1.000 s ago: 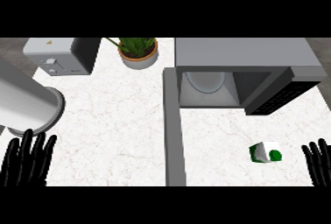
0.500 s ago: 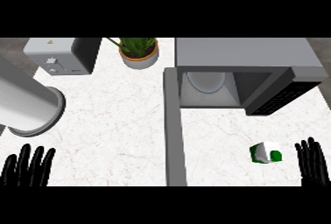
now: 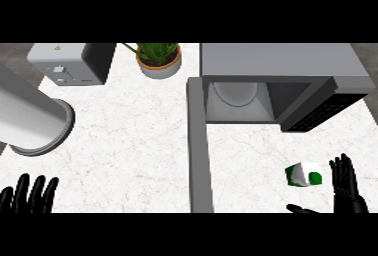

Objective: Pick up the milk, place it into the microwave and close the microwave

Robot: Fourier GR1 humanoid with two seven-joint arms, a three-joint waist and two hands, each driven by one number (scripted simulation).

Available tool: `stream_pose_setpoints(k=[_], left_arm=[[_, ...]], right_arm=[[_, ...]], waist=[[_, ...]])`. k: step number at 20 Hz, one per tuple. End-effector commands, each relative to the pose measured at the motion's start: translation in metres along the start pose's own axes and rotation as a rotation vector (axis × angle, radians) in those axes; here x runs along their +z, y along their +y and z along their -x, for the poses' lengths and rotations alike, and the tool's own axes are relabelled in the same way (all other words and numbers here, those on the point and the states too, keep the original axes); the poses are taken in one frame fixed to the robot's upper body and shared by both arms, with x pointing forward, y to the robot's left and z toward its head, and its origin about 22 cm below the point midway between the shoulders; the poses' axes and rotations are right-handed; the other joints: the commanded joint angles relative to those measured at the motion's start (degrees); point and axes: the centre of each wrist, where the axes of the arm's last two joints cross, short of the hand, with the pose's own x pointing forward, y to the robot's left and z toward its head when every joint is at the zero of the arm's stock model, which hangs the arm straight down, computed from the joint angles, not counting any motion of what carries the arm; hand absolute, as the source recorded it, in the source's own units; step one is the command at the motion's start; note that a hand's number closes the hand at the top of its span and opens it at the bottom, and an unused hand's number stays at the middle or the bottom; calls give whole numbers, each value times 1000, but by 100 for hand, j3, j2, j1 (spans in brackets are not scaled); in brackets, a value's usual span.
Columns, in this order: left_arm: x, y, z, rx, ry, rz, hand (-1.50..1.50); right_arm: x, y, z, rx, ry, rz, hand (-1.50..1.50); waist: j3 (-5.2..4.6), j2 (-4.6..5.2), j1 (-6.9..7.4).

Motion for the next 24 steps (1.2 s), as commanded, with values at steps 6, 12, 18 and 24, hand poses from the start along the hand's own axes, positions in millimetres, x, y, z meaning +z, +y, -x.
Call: stream_pose_setpoints(k=[6, 12, 18, 24], left_arm=[[9, -6, 18, -10, -1, 15, -150], [12, 13, -8, -11, 14, -4, -150], [31, -5, 14, 9, -3, -17, -150], [12, 25, 7, 4, 16, -13, -150]], right_arm=[[-6, -16, 50, 9, -20, 30, -150], [2, -11, 66, 42, -27, -16, -150], [9, 5, 78, 26, -40, -40, -150], [-17, -2, 73, -16, -63, -65, -150]], waist=[[3, 4, 14], [2, 4, 13], [6, 4, 42], [4, 9, 10]])
